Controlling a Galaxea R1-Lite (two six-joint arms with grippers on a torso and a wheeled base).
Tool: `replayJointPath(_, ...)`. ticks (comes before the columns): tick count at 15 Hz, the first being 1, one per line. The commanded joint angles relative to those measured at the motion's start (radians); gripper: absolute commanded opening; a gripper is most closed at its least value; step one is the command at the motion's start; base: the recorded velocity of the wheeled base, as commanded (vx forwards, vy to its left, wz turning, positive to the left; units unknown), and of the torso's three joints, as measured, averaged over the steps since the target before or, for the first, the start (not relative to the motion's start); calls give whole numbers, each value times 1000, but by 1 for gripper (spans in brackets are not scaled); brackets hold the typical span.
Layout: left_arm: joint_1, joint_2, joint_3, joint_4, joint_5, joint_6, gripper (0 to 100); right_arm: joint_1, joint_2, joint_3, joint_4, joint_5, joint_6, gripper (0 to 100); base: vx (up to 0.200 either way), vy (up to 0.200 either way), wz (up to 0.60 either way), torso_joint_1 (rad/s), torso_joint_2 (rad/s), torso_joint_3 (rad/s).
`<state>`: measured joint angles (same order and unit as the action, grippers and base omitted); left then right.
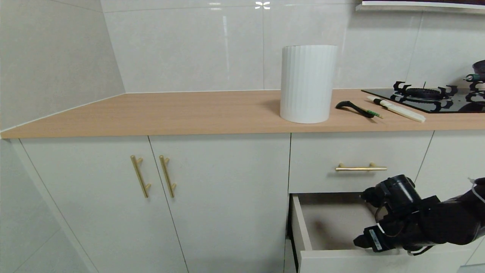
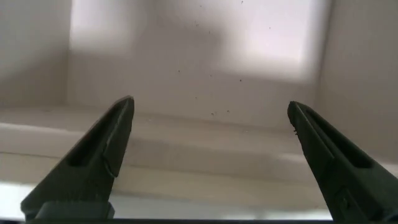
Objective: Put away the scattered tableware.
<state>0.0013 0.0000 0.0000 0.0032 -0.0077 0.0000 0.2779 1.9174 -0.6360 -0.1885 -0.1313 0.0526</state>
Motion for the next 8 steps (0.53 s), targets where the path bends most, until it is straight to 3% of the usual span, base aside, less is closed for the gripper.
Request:
replayJointPath(1, 0, 0, 0, 0, 0, 0, 100, 15, -123, 2, 124, 4, -48, 100, 0, 0, 0, 0, 0, 0)
replayJointPath(2, 0, 0, 0, 0, 0, 0, 100, 18, -130, 2, 136, 4, -53, 100, 0, 0, 0, 0, 0, 0)
replayJointPath(4, 0, 0, 0, 0, 0, 0, 100, 76, -230, -4, 337, 4, -111, 100, 0, 0, 0, 0, 0, 0)
replayJointPath(8, 0, 0, 0, 0, 0, 0, 100, 136, -259, -2, 455, 2, -143, 100, 0, 0, 0, 0, 0, 0)
